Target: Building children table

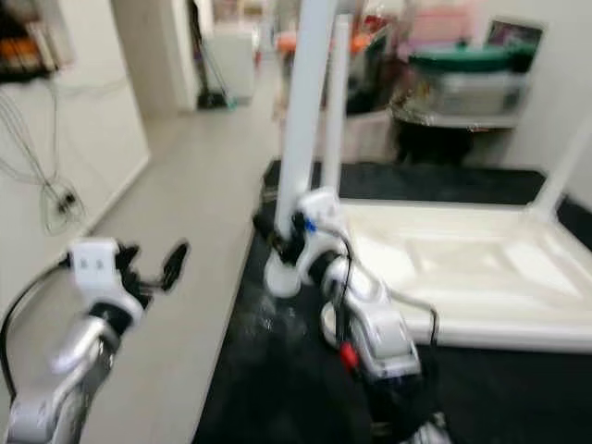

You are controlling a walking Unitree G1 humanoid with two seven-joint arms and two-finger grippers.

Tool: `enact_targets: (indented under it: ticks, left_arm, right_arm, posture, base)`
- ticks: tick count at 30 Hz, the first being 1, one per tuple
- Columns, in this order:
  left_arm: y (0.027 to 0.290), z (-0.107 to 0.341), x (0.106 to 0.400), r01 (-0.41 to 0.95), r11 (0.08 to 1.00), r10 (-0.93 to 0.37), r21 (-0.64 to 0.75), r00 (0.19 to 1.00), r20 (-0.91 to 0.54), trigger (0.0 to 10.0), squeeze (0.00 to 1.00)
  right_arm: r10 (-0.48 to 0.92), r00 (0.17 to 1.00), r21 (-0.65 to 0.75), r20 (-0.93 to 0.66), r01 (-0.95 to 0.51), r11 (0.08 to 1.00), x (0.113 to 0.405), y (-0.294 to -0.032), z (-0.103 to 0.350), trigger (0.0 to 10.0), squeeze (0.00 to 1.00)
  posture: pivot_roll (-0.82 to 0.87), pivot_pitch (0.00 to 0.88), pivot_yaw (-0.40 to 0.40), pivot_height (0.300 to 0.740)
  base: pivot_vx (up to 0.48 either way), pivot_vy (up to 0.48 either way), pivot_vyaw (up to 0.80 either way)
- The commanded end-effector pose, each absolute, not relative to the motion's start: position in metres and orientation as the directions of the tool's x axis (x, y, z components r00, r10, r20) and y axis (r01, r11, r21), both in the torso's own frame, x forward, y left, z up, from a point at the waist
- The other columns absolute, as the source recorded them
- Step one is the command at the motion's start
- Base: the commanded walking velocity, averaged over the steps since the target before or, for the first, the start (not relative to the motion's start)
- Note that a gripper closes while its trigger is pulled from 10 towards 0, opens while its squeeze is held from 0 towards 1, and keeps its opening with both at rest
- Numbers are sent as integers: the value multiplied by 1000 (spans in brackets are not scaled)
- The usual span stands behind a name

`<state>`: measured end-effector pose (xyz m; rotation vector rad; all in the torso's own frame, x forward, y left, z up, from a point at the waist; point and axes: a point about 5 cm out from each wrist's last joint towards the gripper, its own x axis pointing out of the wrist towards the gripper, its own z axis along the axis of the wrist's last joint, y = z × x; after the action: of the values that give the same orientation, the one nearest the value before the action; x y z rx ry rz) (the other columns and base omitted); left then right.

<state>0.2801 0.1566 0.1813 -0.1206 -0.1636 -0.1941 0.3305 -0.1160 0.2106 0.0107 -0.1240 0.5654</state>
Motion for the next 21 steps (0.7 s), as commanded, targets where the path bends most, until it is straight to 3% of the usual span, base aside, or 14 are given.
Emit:
enact_targets:
  ticks: [1, 6, 14, 21]
  left_arm:
    - [158, 177, 280, 191, 977, -176, -92, 973, 150, 10000, 0]
    - [157, 175, 280, 193, 977, -179, -92, 973, 142, 10000, 0]
    - [156, 173, 279, 203, 976, -191, -81, 972, 137, 10000, 0]
    - [158, 172, 280, 184, 977, -169, -103, 976, 138, 10000, 0]
  right_arm:
    - [536, 833, -26, 137, -538, 843, 330, -115, 215, 0, 0]
    - [523, 841, -28, 139, -524, 851, 331, -117, 215, 0, 0]
    - [523, 841, -33, 135, -524, 851, 331, -116, 214, 0, 0]
    - [527, 840, -36, 129, -528, 849, 331, -116, 214, 0, 0]
  posture:
    - [85, 0, -39, 740]
    - [85, 0, -39, 740]
    - [87, 0, -41, 740]
    - [85, 0, -43, 740]
  base:
    - [0, 0, 0]
    - [0, 0, 0]
    - [0, -429, 0]
    - [0, 0, 0]
